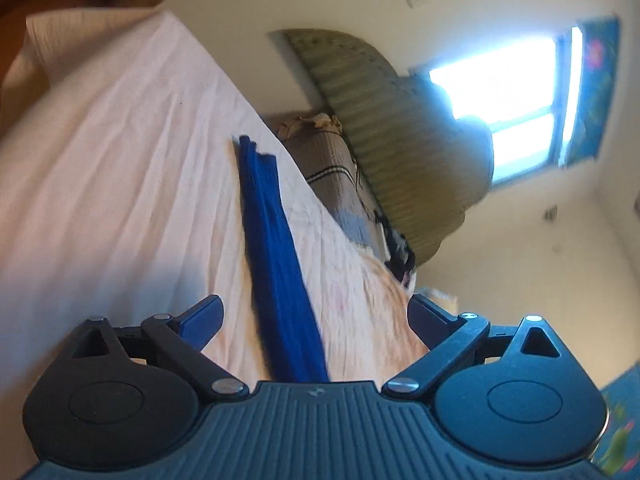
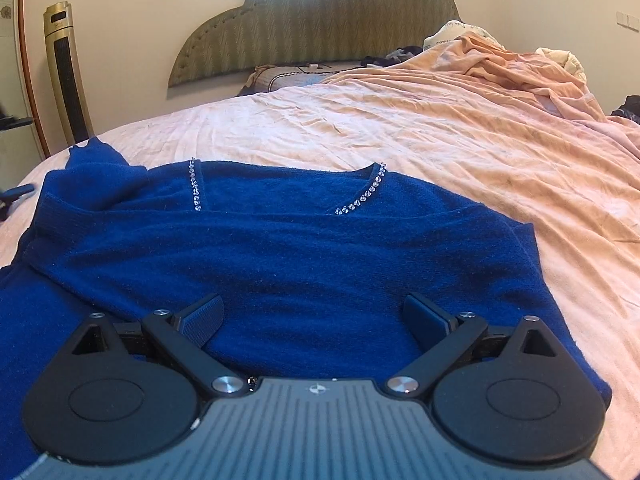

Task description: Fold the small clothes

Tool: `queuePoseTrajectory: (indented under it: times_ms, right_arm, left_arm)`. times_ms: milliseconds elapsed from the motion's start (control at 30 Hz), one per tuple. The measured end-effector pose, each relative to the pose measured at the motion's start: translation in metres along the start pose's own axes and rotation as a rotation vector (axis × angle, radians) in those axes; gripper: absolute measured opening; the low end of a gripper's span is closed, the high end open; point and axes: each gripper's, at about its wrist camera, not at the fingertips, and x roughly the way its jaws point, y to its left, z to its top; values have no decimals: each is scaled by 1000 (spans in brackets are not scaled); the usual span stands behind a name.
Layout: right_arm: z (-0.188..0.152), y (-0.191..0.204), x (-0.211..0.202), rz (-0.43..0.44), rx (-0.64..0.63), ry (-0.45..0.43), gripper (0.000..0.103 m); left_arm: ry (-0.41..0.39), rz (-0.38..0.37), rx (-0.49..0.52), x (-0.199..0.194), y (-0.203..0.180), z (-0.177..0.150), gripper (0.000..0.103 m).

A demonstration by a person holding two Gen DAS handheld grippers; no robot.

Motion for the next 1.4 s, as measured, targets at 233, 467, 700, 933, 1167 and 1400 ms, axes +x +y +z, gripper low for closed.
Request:
queuePoseTrajectory:
  times_ms: [233,467,700,933,1167,1400]
  right_arm:
    - [0,0,1,3,11,-2,98]
    - [0,0,1,8,23,-6,98]
    - [0,-1,2,8,23,-6,98]
    - [0,-3,0,19,42,-12,98]
    - [-1,-10,-2,47,80,-26,98]
    - [-2,-11,-3,53,87,-30,98]
  left_arm:
    - [-34,124,176,71,-16,26,82]
    - [-54,285,401,91,-21,23,15]
    - [-105,295,530,67,-55,17,5]
    - [-124,-79,900,10,-201,-98,5]
    - [426,-269,969,6,-209,-273,7]
    - [287,-172,519,-35,-130,-231,91]
